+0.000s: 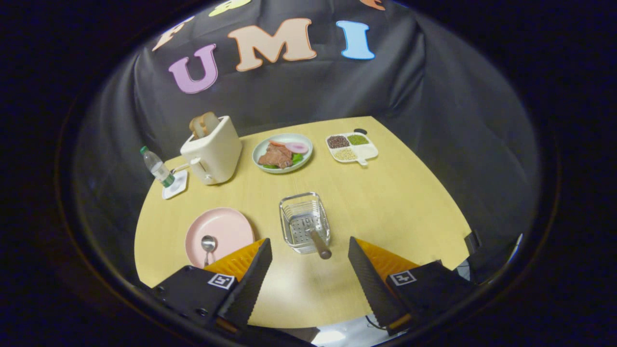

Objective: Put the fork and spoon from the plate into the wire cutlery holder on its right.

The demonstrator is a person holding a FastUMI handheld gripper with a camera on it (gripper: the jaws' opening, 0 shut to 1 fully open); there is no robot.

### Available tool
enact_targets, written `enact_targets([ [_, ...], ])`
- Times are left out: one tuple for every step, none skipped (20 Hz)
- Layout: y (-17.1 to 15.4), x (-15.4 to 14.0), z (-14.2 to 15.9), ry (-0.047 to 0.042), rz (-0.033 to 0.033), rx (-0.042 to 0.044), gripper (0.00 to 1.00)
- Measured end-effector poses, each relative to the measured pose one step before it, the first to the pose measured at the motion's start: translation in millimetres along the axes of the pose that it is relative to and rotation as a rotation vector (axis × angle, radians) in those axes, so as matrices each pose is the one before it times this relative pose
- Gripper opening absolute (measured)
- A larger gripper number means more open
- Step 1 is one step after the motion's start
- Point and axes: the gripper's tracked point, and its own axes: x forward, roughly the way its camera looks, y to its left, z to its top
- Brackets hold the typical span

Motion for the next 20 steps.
enact_targets([
  [3.96,-3.57,0.96,-0.01832,-0.00573,-0.00040,1.00],
  [6.08,-3.99,-0.85,-0.01580,-0.00227,0.00035,1.00],
  [5.97,-4.45,-1.13,-0.00955,0.00119,-0.00229,1.00],
  [5.26,-3.58,-2.84,-0.00646,0.00063,-0.00642,1.00],
  [6.76,-3.38,-3.21,-0.00224,0.00059,-0.01018,1.00],
  [9.90,-3.08,-3.54,-0.00346,0.00881,-0.01210,1.00],
  [11.18,-2.50,-3.64,-0.00054,0.01281,-0.01678,1.00],
  [10.82,-0.61,-5.66,0.00293,0.01504,-0.02036,1.00],
  [11.75,0.25,-5.39,0.00667,0.01866,-0.01781,1.00],
  [13.68,0.36,-7.66,0.01297,0.02624,-0.01289,1.00],
  [14.15,1.40,-7.71,0.01712,0.03127,-0.01003,1.00],
  [12.83,2.77,-9.24,0.01956,0.02491,-0.01117,1.00],
  [10.26,1.25,-8.82,0.01867,0.02314,-0.01321,1.00],
  [8.65,2.62,-9.07,0.01671,0.01706,-0.01086,1.00],
  [8.32,4.20,-8.26,0.01886,0.01276,-0.00840,1.00],
  [8.19,4.65,-10.99,0.02182,0.01116,-0.00395,1.00],
  [7.03,4.94,-9.09,0.02516,0.01058,-0.00424,1.00],
  [5.83,4.90,-11.11,0.02653,0.00838,-0.00704,1.00],
  [4.89,5.43,-9.42,0.02623,0.00729,-0.00780,1.00],
  [5.34,4.69,-9.26,0.02504,0.00778,-0.00742,1.00],
])
